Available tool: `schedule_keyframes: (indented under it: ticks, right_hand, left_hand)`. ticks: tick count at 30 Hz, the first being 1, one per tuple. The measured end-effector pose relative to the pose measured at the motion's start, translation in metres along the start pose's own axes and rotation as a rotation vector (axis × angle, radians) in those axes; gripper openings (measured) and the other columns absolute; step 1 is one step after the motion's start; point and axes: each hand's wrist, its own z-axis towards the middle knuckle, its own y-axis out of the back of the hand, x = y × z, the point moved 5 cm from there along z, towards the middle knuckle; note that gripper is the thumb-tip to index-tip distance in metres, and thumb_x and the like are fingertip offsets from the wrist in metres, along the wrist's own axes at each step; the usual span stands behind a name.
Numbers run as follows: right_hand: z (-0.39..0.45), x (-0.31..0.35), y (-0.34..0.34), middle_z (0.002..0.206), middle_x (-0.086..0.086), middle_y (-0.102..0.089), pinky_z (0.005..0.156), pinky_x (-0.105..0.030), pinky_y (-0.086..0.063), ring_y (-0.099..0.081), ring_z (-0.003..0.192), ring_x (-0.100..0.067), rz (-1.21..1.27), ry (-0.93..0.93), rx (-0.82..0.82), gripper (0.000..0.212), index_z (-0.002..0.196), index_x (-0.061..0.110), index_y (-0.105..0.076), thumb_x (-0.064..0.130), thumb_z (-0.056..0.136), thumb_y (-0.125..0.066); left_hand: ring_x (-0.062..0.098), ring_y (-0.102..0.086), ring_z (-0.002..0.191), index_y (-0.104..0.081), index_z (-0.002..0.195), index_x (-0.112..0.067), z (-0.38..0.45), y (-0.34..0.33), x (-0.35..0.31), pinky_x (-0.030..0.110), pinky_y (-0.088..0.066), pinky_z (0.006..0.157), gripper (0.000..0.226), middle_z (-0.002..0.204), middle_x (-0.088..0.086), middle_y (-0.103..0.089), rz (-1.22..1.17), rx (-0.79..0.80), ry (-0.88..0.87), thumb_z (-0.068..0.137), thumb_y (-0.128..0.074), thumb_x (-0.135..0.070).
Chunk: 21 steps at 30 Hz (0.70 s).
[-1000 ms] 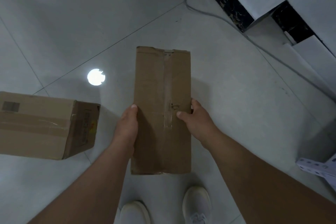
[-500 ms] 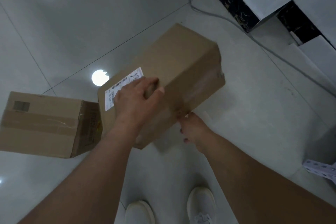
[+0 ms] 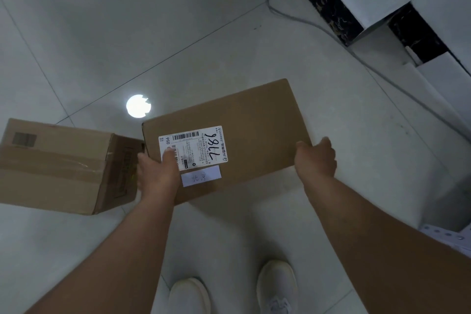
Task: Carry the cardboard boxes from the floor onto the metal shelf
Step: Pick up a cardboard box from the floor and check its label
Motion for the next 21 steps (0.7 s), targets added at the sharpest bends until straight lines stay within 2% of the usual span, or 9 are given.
schedule_keyframes:
  ticks: [3,6,7,9,12,14,19,21]
  right_hand:
    - [0.0,0.004,-0.008,0.148,-0.019,-0.037,0.109,-0.044,-0.03,-0.036,0.133,-0.039,-0.105,0.117,0.063,0.062,0.147,0.01,-0.026,0.031,0.092,-0.044]
    - [-0.001,0.002,-0.011,0.145,-0.024,-0.036,0.107,-0.046,-0.029,-0.035,0.131,-0.042,-0.146,0.085,0.077,0.063,0.148,0.015,-0.025,0.041,0.093,-0.04]
    - [0.0,-0.001,-0.011,0.145,-0.025,-0.034,0.107,-0.046,-0.029,-0.034,0.131,-0.043,-0.151,0.063,0.077,0.064,0.149,0.018,-0.023,0.045,0.092,-0.039]
    - [0.0,-0.006,-0.01,0.145,-0.025,-0.033,0.106,-0.046,-0.029,-0.032,0.131,-0.043,-0.155,0.039,0.073,0.066,0.148,0.019,-0.023,0.049,0.092,-0.039]
    - [-0.001,-0.01,-0.009,0.144,-0.023,-0.035,0.102,-0.046,-0.033,-0.034,0.132,-0.041,-0.119,0.002,0.054,0.067,0.144,0.011,-0.028,0.049,0.09,-0.043]
    - [0.0,-0.01,-0.009,0.144,-0.023,-0.036,0.102,-0.045,-0.034,-0.036,0.132,-0.041,-0.102,-0.013,0.044,0.07,0.141,0.004,-0.03,0.048,0.089,-0.047]
    - [0.005,-0.01,-0.01,0.145,-0.023,-0.037,0.105,-0.047,-0.034,-0.039,0.131,-0.041,-0.1,0.041,0.05,0.071,0.141,0.001,-0.029,0.047,0.09,-0.046]
    - [0.007,-0.013,-0.01,0.148,-0.022,-0.034,0.108,-0.048,-0.032,-0.036,0.134,-0.04,-0.092,0.07,0.075,0.073,0.145,0.004,-0.024,0.049,0.091,-0.043]
  left_hand:
    - [0.031,-0.056,0.112,-0.041,0.136,-0.013,0.003,-0.006,0.014,0.042,-0.045,0.092,0.053,0.121,0.006,-0.057,-0.176,0.089,0.119,0.091,-0.042,-0.04]
    - [0.031,-0.06,0.106,-0.051,0.128,-0.022,0.009,-0.005,0.019,0.048,-0.048,0.091,0.057,0.12,0.006,-0.063,-0.219,0.12,0.135,0.083,-0.035,-0.053]
    - [0.031,-0.061,0.103,-0.053,0.125,-0.025,0.009,-0.003,0.02,0.047,-0.049,0.086,0.057,0.118,0.006,-0.065,-0.244,0.114,0.149,0.082,-0.032,-0.056]
    - [0.025,-0.063,0.092,-0.058,0.12,-0.025,0.009,0.0,0.02,0.035,-0.049,0.07,0.052,0.108,0.005,-0.066,-0.289,0.115,0.16,0.09,-0.029,-0.055]
    - [0.016,-0.061,0.074,-0.065,0.097,-0.026,0.004,-0.002,0.018,0.028,-0.043,0.057,0.047,0.086,-0.001,-0.065,-0.324,0.163,0.15,0.094,-0.027,-0.053]
    - [0.013,-0.059,0.073,-0.064,0.089,-0.029,0.002,-0.002,0.018,0.028,-0.042,0.057,0.046,0.083,-0.004,-0.064,-0.346,0.184,0.14,0.094,-0.025,-0.054]
    - [0.007,-0.054,0.073,-0.06,0.095,-0.03,0.005,-0.001,0.024,0.026,-0.038,0.058,0.043,0.082,-0.008,-0.06,-0.356,0.195,0.097,0.095,-0.023,-0.052]
    - [0.009,-0.056,0.079,-0.061,0.107,-0.027,0.006,-0.003,0.029,0.028,-0.043,0.066,0.05,0.092,-0.004,-0.064,-0.316,0.219,0.08,0.094,-0.022,-0.056]
